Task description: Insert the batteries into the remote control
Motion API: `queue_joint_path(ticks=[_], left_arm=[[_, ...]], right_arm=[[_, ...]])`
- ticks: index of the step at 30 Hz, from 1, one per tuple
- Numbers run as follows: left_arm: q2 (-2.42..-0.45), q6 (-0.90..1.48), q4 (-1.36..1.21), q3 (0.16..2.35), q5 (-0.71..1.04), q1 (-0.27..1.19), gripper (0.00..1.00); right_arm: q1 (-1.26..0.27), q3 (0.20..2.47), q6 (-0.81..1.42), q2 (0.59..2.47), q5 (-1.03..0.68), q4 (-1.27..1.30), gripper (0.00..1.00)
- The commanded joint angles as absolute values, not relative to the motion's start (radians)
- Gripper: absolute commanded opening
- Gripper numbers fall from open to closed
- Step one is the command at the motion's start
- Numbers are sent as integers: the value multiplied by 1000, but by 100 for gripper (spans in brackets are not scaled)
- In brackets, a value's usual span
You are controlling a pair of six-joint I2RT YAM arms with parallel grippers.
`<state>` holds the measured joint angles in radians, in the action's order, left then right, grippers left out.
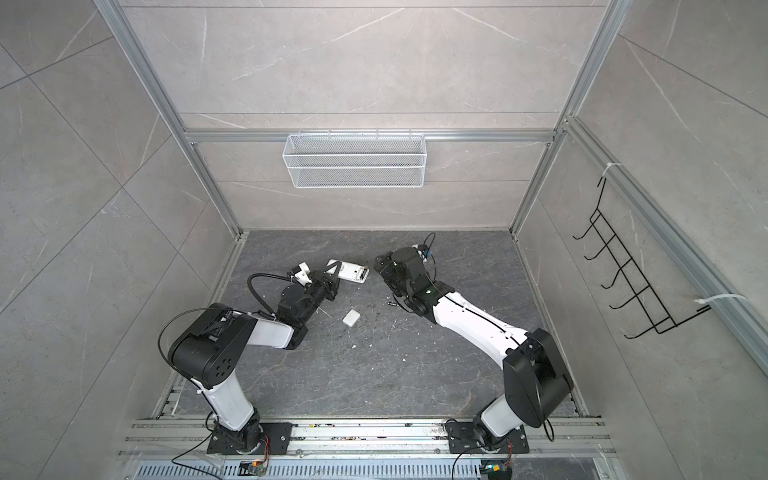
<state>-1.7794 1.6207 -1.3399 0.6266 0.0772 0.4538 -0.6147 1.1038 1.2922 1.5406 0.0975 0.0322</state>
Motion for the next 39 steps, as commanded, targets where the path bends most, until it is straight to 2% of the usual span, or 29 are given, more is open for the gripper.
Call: queue_joint_path(ticks=[1, 4, 9, 15, 21, 31, 39], left_arm=[[-1769, 1629, -1417, 648, 50, 449, 0], [-1772, 1629, -1416, 650, 48, 449, 0], [-1775, 1620, -1416, 654, 54, 449, 0], [-1766, 1608, -1416, 664, 46, 449, 0], [-1764, 1602, -1416, 672, 49, 449, 0], [-1762, 1594, -1416, 670, 52, 457, 0], [-1766, 1577, -1416, 667, 55, 462, 0]], right_arm=[[-619, 1012, 1552, 1548, 84, 327, 79], [-625, 967, 1652, 1568, 114, 476, 83], [-651, 972, 1773, 1588, 141, 479, 88], [-713, 886, 1971, 1651, 245, 670, 89], [-750, 874, 2045, 1685, 298, 746, 88], [-774, 902, 2142, 1754, 289, 775, 80], [-781, 925, 2160, 1783, 297, 800, 79]])
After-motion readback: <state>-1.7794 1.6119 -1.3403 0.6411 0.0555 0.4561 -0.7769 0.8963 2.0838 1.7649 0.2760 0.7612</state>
